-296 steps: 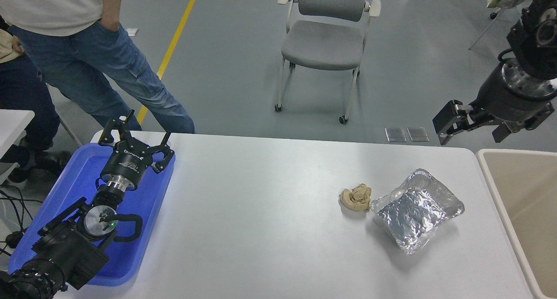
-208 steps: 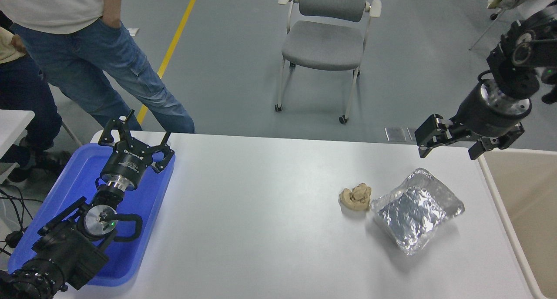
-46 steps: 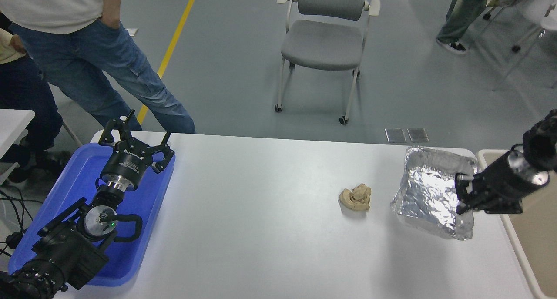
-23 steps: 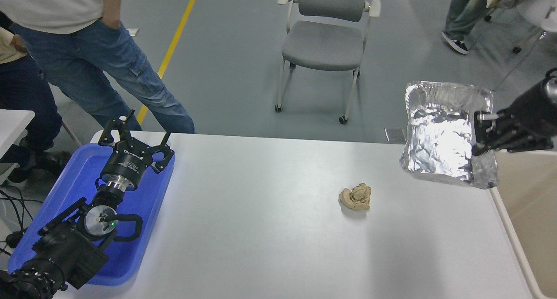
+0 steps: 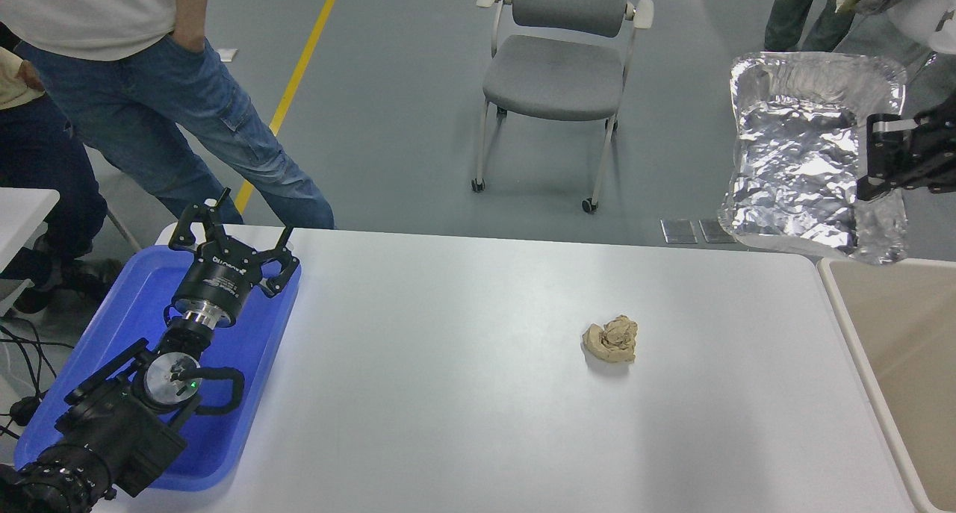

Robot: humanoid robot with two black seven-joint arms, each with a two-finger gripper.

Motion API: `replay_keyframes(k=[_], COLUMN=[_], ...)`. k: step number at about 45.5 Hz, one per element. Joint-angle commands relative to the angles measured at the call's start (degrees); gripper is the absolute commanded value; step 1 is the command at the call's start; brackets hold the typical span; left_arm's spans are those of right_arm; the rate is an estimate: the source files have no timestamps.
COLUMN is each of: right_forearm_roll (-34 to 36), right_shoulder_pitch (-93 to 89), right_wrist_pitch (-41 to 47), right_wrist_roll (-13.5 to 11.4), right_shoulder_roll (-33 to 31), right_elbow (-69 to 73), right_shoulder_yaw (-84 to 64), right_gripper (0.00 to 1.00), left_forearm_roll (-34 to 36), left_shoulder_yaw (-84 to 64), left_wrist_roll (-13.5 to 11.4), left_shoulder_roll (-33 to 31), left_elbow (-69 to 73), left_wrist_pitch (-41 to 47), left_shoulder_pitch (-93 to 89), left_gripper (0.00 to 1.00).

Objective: Pick up foil plate and place in dustbin

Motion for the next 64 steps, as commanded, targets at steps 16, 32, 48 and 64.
replay_keyframes(k=[16, 32, 48, 64], right_forearm_roll=[-2.04, -7.04, -6.52, -6.25], right_shoulder_pitch=[2.2, -1.31, -38.02, -76.1], right_wrist_pitch=[0.02, 0.02, 0.02, -8.31], right_wrist_roll=[-0.04, -0.04, -0.04, -0.04], right_shoulder_roll=[-8.82, -23.05, -27.01, -22.97], right_elbow=[-7.19, -22.74, -30.48, -38.31], right_shoulder_yaw=[-19.51, -22.51, 5.94, 37.86], right_gripper=[0.0, 0.0, 0.0, 0.0], left_forearm_roll=[0.0, 0.0, -0.09, -0.09], left_shoulder_yaw=[0.04, 0.04, 0.04, 0.04], left_wrist_roll=[0.0, 0.0, 0.0, 0.0], left_shoulder_roll=[0.0, 0.0, 0.0, 0.0], left_elbow=[0.0, 0.0, 0.0, 0.0], left_wrist_pitch=[0.09, 0.09, 0.0, 0.0], left_shoulder_pitch=[0.08, 0.08, 0.0, 0.0], left_gripper=[1.0, 1.0, 1.0, 1.0])
